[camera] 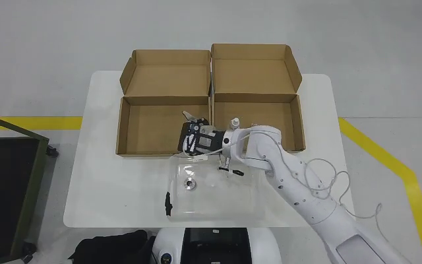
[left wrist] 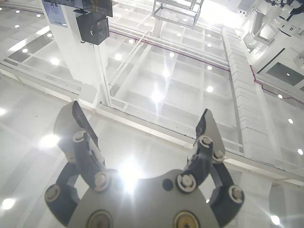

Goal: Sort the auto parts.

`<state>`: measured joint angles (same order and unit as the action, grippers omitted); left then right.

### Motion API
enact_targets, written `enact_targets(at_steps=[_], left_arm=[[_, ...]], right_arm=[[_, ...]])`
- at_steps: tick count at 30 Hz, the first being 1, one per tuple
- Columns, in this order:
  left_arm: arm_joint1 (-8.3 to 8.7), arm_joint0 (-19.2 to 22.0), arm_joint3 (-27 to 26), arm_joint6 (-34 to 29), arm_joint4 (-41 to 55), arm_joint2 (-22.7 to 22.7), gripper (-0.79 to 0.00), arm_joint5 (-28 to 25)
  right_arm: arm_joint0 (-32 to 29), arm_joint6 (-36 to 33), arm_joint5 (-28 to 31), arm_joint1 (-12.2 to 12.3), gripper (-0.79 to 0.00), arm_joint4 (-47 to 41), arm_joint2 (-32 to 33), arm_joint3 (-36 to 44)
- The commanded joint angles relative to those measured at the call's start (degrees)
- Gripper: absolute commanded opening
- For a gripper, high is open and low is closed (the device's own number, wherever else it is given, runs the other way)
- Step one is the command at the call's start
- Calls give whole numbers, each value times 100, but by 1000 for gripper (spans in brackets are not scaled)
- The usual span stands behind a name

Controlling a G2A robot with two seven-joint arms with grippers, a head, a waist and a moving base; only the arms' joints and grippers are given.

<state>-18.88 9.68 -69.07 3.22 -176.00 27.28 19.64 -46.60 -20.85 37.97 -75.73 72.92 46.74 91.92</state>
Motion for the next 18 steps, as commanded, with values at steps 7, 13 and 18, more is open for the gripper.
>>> enact_targets(at_steps=[7, 13, 18], left_arm=[[0, 0, 0, 0, 0, 0, 0, 0], [0, 0, 0, 0, 0, 0, 0, 0], [0, 0, 0, 0, 0, 0, 0, 0]], right_arm=[[-616, -99, 303, 140, -6, 246, 141, 913], [-1022, -95, 619, 248, 0, 580, 210, 1297], [-1421, 100, 856, 340, 0, 911, 213, 1300]])
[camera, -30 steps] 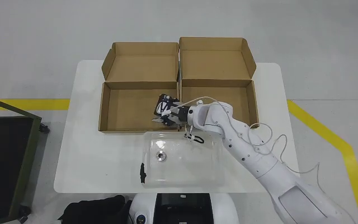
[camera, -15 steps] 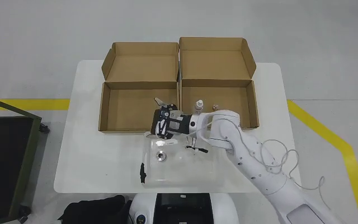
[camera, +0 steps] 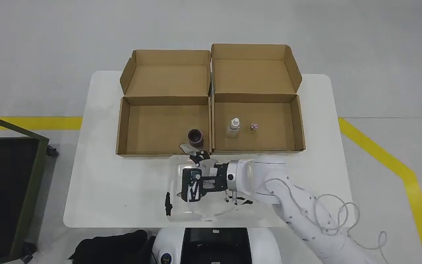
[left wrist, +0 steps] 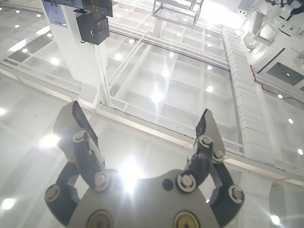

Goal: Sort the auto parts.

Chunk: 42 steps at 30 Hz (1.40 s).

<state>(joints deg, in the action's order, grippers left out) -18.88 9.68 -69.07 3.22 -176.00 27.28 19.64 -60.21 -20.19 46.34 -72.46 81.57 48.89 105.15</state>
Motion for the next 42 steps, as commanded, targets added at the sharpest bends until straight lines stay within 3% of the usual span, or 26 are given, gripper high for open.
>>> enact_targets(at_steps=[1, 12, 29, 35, 39, 42], left_arm=[[0, 0, 0, 0, 0, 0, 0, 0], [0, 0, 0, 0, 0, 0, 0, 0], [0, 0, 0, 0, 0, 0, 0, 0], [0, 0, 0, 0, 0, 0, 0, 0], [0, 0, 0, 0, 0, 0, 0, 0], [0, 0, 0, 0, 0, 0, 0, 0]], right_arm=[[-120, 83, 48, 26, 0, 100, -4, -36], [-405, 300, -1, 104, 0, 431, 12, -356], [-182, 392, -237, 28, -9, 708, -360, -998], [-112, 395, -282, -5, -145, 723, -470, -1247], [-57, 409, -312, -30, -379, 709, -530, -1400], [-26, 426, -335, -43, -434, 707, -554, -1476]])
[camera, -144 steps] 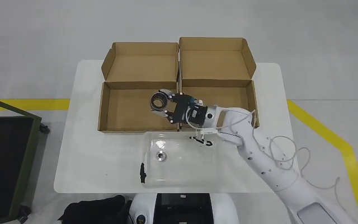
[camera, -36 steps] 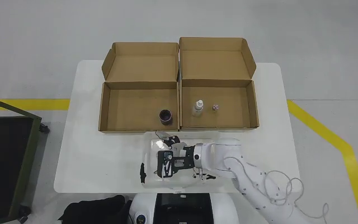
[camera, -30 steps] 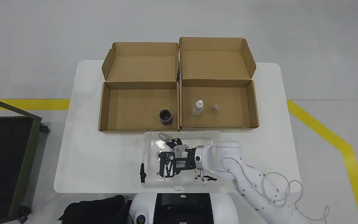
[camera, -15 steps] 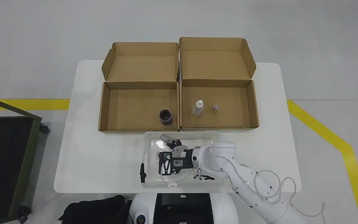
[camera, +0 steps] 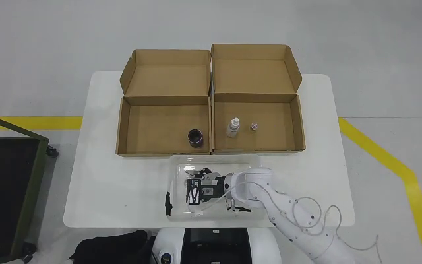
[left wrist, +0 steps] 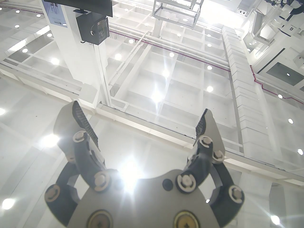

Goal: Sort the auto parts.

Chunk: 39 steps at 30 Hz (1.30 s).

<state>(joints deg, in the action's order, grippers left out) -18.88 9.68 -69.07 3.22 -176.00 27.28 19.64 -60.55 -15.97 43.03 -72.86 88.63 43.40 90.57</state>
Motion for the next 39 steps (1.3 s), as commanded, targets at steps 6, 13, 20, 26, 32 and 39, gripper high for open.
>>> enact_targets(at_steps=[6, 13, 20, 26, 32, 39], left_arm=[[0, 0, 0, 0, 0, 0, 0, 0], [0, 0, 0, 0, 0, 0, 0, 0], [0, 0, 0, 0, 0, 0, 0, 0], [0, 0, 0, 0, 0, 0, 0, 0], [0, 0, 0, 0, 0, 0, 0, 0], [0, 0, 0, 0, 0, 0, 0, 0]], right_arm=[[46, 37, -19, -15, -631, 15, -30, -58], [39, 59, 50, 3, -785, -18, 33, 127], [-19, -40, 267, 56, -785, -192, 204, 532], [-67, -30, 393, 109, -785, -365, 408, 966], [-68, 175, 445, 141, -785, -590, 596, 1338], [111, 499, 334, 139, -785, -870, 812, 1562]])
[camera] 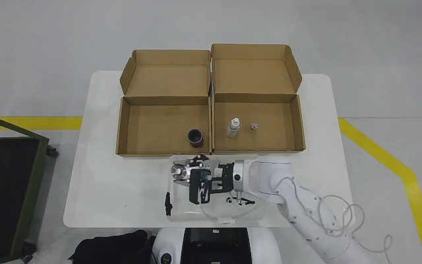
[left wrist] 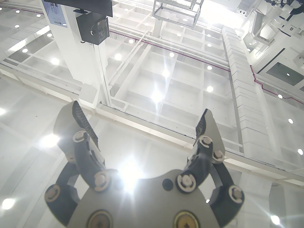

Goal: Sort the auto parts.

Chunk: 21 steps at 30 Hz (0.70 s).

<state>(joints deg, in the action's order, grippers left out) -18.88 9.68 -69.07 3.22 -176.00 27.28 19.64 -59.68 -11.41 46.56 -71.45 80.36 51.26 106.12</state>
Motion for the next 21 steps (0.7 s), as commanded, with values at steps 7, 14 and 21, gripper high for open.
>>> enact_targets(at_steps=[7, 14, 21], left_arm=[[0, 0, 0, 0, 0, 0, 0, 0], [0, 0, 0, 0, 0, 0, 0, 0], [0, 0, 0, 0, 0, 0, 0, 0]], right_arm=[[256, 399, -262, -31, -785, -322, 204, 66], [451, 847, -372, -47, -785, -697, 459, 98], [510, 1199, -462, -30, -785, -905, 789, 177]])
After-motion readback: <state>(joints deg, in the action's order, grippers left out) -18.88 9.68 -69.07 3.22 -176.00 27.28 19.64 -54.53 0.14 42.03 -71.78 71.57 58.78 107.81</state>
